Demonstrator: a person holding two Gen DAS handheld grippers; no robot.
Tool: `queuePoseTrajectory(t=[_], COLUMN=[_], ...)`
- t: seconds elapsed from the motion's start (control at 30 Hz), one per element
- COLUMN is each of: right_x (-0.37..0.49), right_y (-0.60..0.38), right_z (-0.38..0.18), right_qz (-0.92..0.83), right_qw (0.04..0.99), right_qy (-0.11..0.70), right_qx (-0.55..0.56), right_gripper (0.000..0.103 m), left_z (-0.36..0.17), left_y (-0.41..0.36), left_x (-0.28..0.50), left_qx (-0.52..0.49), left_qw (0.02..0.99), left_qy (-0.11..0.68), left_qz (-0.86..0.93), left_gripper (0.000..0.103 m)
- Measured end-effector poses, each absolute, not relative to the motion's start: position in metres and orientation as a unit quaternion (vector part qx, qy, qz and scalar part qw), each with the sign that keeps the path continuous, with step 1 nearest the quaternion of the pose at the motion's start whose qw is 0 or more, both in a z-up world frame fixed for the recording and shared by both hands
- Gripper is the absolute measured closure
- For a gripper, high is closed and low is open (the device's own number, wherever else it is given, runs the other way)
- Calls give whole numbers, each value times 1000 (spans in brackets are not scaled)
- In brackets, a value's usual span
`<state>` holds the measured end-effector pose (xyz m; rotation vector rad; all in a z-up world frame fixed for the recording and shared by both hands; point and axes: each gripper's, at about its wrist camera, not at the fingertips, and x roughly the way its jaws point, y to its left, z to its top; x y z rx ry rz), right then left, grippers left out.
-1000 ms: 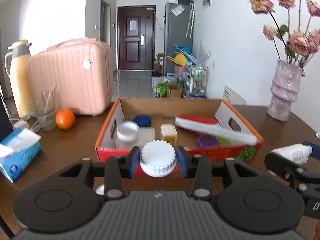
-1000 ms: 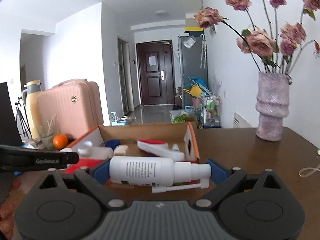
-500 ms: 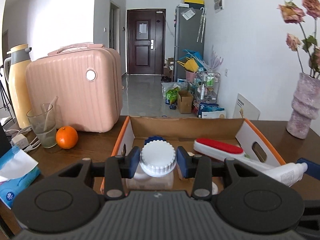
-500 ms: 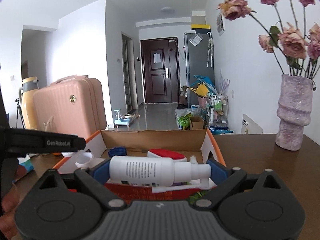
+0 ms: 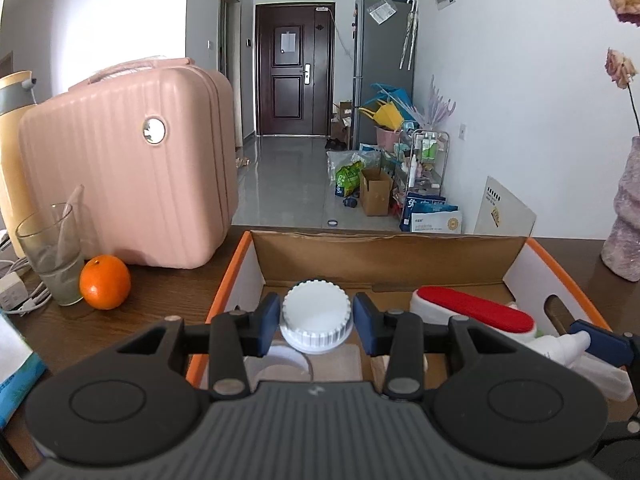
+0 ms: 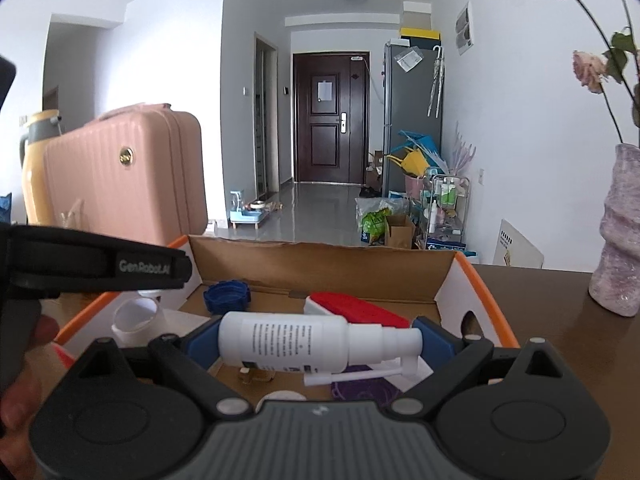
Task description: Organize rigid objects
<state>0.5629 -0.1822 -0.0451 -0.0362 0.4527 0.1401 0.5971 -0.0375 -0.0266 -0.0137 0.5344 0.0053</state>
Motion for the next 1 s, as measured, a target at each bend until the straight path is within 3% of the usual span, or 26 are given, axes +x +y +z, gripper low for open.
queuePoseTrajectory(t=[1.0], right_x=[582], right_y=[-173], right_z=[-62], right_qz=[65], right_qw=[961], right_qy=[258], right_qx=[-70], right_gripper=[5], left_z=[-55], left_y=[-52], left_x=[622], left_qx=[33], left_qw=[947], left_qy=[319], left_qz=[-28], left_gripper=[61])
